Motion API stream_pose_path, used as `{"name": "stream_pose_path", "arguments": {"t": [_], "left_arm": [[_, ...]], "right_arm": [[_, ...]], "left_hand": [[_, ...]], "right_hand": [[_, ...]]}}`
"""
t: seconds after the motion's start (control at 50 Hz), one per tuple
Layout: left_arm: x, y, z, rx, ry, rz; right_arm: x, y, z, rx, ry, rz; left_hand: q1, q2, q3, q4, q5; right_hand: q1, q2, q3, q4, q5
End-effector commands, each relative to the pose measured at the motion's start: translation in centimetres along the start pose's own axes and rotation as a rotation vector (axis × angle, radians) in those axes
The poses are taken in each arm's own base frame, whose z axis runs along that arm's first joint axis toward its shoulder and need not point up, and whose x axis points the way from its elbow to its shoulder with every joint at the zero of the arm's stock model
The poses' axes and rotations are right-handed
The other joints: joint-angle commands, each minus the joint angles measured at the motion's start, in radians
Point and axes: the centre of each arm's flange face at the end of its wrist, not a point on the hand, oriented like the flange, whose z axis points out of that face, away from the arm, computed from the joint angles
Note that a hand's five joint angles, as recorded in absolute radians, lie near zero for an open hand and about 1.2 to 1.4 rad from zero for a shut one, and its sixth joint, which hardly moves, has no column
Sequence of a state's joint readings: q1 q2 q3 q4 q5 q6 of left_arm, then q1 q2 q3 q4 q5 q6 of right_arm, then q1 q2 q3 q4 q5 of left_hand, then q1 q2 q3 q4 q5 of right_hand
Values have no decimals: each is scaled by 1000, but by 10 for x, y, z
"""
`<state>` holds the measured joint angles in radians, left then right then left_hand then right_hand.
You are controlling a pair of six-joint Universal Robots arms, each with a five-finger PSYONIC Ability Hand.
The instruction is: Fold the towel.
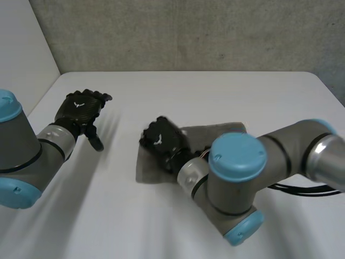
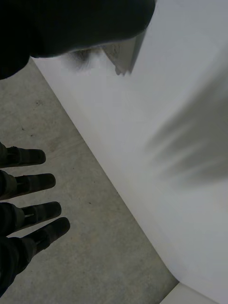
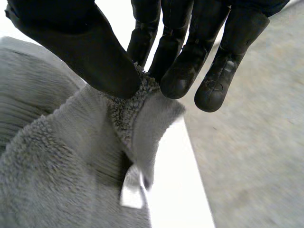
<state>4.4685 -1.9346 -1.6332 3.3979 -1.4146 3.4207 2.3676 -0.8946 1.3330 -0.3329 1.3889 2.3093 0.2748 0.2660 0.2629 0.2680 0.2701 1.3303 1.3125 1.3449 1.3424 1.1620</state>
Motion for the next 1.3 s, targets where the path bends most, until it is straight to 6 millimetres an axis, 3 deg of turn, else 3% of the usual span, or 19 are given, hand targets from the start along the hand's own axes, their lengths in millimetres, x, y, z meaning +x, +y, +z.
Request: {"name": "stream_pose_path", "arguments": {"t": [0.02,0.04,0.06,0.08,0.1,0.12,0.2,0.22,0.3,0.42,0.6,0.8,0.86,0.9,0.92,1.04,1.1,1.18,1.3], "left_arm": [[2,2,0,-5,5,0],[2,2,0,-3,6,0],[3,2,0,-4,9,0],[3,2,0,-4,9,0],[4,1,0,-1,11,1],[6,1,0,1,16,2],[10,-1,-1,6,25,4],[12,-2,-1,9,31,6],[24,-6,-2,37,59,14],[47,-14,-6,85,111,30],[75,-16,-10,94,158,41],[81,-11,-10,77,160,41],[81,-11,-10,76,158,40],[81,-10,-10,75,158,40],[81,-10,-10,75,158,40],[79,-12,-11,80,153,40],[77,-16,-10,89,145,39],[71,-21,-9,102,123,33],[37,-43,-10,146,-15,-4]], "right_arm": [[-7,4,2,18,-46,32],[-5,5,3,14,-41,41],[-3,5,2,10,-34,50],[-3,5,2,10,-34,50],[-3,5,0,7,-34,71],[1,4,-1,6,-29,106],[20,-9,-7,31,9,202],[39,-9,-11,31,50,257],[85,6,-29,-18,146,407],[109,40,-59,-190,187,504],[100,105,-96,-432,184,584],[84,136,-100,-473,172,565],[78,144,-96,-491,158,562],[78,146,-94,-500,166,542],[78,146,-94,-500,166,542],[98,141,-87,-479,246,474],[107,118,-77,-404,247,401],[88,52,-48,-218,160,249],[33,-1,-14,-47,8,32]], "left_hand": [[-35,-26,-23,-28,-205],[-38,-29,-26,-31,-208],[-35,-26,-23,-28,-205],[-35,-26,-23,-28,-205],[-35,-26,-23,-28,-205],[-35,-26,-23,-28,-205],[-35,-26,-23,-28,-205],[-32,-23,-20,-25,-202],[-23,-14,-11,-16,-193],[-23,-14,-11,-16,-193],[-23,-14,-11,-16,-193],[-23,-14,-11,-16,-193],[-23,-14,-11,-16,-193],[-23,-14,-11,-16,-193],[-23,-14,-11,-16,-193],[-23,-14,-11,-16,-193],[-23,-14,-11,-16,-193],[-23,-14,-11,-16,-193],[-29,-20,-17,-22,-199]], "right_hand": [[66,84,51,54,60],[-122,-104,-137,-134,-128],[-699,-681,-714,-711,-706],[-705,-687,-720,-717,-711],[-1150,-1132,-1164,-1162,-1156],[-1156,-1138,-1170,-1168,-1162],[-1156,-1138,-1170,-1168,-1162],[-1156,-1138,-1170,-1168,-1162],[-1156,-1138,-1170,-1168,-1162],[-1156,-1138,-1170,-1168,-1162],[-1014,-996,-1029,-1026,-1020],[-661,-643,-676,-673,-667],[-432,-414,-447,-444,-438],[64,82,49,52,58],[66,84,51,54,60],[66,84,51,54,60],[66,84,51,54,60],[66,84,51,54,60],[66,84,51,54,60]]}}
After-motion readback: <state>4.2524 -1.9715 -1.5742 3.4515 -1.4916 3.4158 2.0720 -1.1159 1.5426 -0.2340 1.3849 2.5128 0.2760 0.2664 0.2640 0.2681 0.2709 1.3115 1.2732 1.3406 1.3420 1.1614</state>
